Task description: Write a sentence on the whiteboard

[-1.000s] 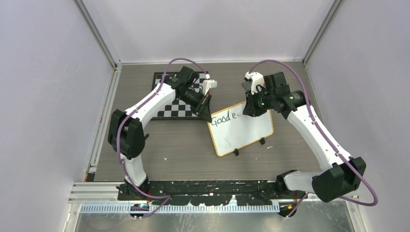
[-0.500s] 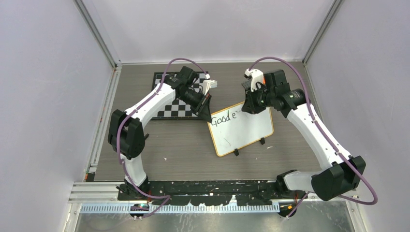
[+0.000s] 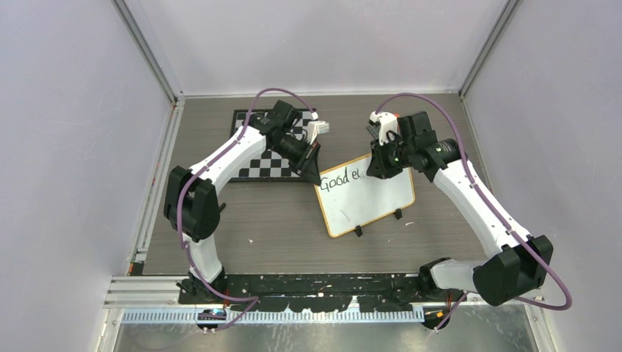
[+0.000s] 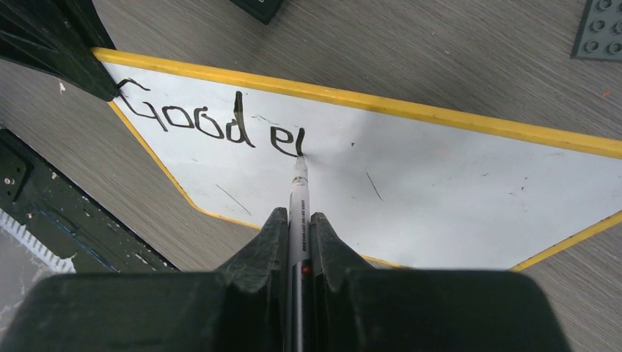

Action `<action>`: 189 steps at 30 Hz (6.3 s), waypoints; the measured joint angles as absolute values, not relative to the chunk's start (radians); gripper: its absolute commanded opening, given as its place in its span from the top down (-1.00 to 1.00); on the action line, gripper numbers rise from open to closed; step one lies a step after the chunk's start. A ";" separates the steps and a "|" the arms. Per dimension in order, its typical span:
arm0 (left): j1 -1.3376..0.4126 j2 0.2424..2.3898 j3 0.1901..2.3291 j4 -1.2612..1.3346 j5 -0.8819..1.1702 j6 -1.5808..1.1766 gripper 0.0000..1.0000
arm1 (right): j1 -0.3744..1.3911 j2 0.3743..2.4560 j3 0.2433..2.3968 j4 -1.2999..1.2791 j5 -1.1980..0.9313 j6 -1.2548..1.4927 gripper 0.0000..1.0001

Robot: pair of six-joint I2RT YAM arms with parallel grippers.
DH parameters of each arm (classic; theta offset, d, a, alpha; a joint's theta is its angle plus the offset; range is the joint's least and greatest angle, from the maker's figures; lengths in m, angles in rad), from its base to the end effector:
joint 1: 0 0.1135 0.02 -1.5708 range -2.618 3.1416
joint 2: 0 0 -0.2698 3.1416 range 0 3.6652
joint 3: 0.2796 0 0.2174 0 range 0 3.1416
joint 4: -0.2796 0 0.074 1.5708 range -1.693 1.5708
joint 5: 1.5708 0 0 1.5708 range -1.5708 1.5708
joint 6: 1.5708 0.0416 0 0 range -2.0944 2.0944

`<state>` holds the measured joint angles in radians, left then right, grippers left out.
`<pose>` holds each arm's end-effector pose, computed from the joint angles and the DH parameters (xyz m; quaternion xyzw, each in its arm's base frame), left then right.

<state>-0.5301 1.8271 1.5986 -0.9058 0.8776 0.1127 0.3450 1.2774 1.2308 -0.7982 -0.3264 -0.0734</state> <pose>0.2841 -0.2036 0.2944 0.3665 0.8095 -0.4464 0.1058 0.2108 0.0899 0.3372 -0.2480 0.8903 0.1979 0.3266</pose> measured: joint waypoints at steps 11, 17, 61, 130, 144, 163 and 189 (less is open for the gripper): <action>-0.530 1.827 1.599 -0.906 0.879 0.113 0.98 | 0.345 1.278 1.238 -0.801 -0.325 -0.072 0.99; -0.530 1.827 1.599 -0.906 0.879 0.113 0.98 | 0.345 1.284 1.259 -0.797 -0.321 -0.061 0.99; -0.530 1.827 1.599 -0.906 0.883 0.113 0.98 | 0.330 1.267 1.261 -0.820 -0.270 -0.073 1.00; -0.530 1.827 1.599 -0.906 0.878 0.113 0.98 | 0.326 1.282 1.246 -0.839 -0.258 -0.099 1.00; -0.530 1.827 1.599 -0.906 0.878 0.113 0.97 | 0.326 1.281 1.243 -0.855 -0.226 -0.134 0.99; -0.531 1.827 1.599 -0.908 0.888 0.117 0.96 | 0.292 1.266 1.293 -0.885 -0.248 -0.166 0.99; -0.530 1.829 1.599 -0.908 0.883 0.117 0.96 | 0.292 1.289 1.284 -0.839 -0.244 -0.156 1.00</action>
<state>-0.5301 1.8286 1.5990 -0.9077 0.8825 0.1173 0.2920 1.2888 1.2839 -0.8387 -0.2443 -0.1558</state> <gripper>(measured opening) 0.097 0.163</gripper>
